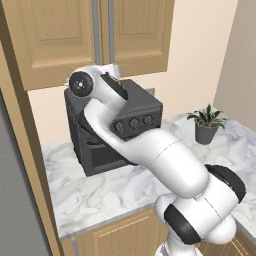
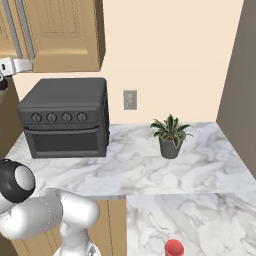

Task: Pick the avocado and bread from the counter and place them on the plate. Then pick the jam from the cabinet and place it next to the plate. Lastly close the cabinet door.

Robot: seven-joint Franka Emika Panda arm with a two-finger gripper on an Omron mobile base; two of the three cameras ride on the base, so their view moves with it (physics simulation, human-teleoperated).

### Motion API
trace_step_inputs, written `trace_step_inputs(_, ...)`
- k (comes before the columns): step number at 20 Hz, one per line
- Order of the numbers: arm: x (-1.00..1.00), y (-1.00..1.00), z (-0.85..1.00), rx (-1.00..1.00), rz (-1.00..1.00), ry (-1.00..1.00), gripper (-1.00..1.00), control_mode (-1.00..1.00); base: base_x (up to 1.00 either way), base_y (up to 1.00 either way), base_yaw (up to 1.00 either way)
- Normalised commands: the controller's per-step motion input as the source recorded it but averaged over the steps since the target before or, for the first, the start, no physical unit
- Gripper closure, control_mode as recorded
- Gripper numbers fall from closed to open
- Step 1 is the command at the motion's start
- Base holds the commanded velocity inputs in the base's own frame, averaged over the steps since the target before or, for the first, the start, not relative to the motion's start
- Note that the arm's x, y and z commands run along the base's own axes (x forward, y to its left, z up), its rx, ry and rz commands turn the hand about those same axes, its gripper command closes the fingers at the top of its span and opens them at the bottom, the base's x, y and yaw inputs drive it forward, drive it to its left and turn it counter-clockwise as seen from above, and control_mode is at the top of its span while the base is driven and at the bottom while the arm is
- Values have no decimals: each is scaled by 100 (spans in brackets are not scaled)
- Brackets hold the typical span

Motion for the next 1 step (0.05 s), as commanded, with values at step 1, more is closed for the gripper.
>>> trace_step_inputs(1,100,0,-69,22,-4,-15,-100,-100,0,0,0)
